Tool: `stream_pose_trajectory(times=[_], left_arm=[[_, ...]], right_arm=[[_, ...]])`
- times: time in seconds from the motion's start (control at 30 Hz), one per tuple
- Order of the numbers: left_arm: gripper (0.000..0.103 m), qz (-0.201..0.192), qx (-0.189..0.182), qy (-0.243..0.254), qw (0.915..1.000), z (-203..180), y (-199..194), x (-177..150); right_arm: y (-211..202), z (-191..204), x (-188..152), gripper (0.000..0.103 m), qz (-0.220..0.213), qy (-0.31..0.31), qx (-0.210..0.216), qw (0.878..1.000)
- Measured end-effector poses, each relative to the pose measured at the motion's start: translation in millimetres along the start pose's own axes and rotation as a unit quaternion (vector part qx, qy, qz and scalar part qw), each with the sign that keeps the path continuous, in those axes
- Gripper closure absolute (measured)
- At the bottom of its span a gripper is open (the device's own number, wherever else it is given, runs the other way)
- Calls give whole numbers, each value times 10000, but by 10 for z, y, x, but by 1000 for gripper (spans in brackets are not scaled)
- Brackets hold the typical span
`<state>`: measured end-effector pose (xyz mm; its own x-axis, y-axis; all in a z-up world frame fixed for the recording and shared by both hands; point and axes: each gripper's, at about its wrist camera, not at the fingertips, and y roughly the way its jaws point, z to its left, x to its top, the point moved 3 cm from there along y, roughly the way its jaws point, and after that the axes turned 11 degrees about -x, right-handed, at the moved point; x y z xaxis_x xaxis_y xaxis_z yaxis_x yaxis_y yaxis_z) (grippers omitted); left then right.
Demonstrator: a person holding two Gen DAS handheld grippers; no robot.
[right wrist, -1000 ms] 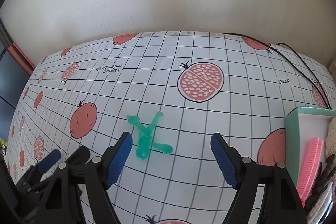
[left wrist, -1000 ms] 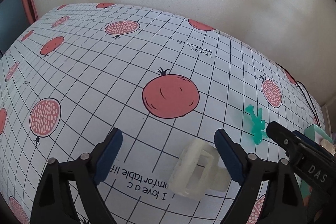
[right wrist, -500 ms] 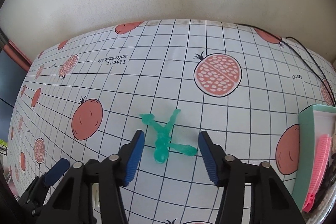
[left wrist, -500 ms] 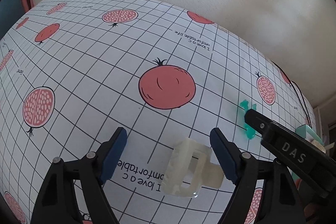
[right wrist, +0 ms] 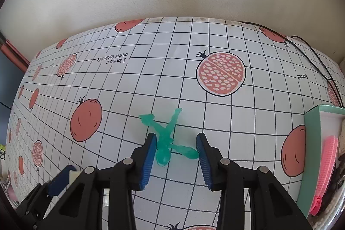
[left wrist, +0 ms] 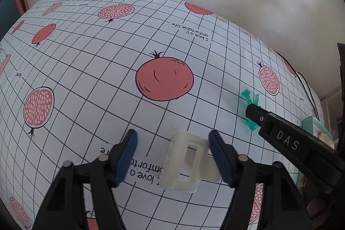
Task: Organize objects
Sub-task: 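Grasp the white plastic piece with the left gripper while the right grasps the green toy, then carry the white piece and green toy over the teal tray with both grippers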
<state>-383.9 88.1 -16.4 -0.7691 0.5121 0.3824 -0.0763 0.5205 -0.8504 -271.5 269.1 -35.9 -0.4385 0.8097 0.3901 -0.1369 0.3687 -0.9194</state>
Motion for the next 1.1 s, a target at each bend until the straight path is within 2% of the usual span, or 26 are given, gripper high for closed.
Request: stream_pose_trajectory(times=[0.13,0.2,0.7,1.1], left_arm=[[60,19,10,14,10000,-17,-7,-13],[66,27,8,23,10000,-20,-2,-15],[67,-74,-198,-126,9997,31,-54,-8],[69,-217,-372,-122,9990,-36,-185,23]], right_arm=[[-15,5,-15,64,15,5,15,10000],[-24,2,-27,64,31,-1,-2,10000],[-243,-102,-44,65,18,-49,-51,10000],[-645,-359,-139,65,-168,4,-180,9997]])
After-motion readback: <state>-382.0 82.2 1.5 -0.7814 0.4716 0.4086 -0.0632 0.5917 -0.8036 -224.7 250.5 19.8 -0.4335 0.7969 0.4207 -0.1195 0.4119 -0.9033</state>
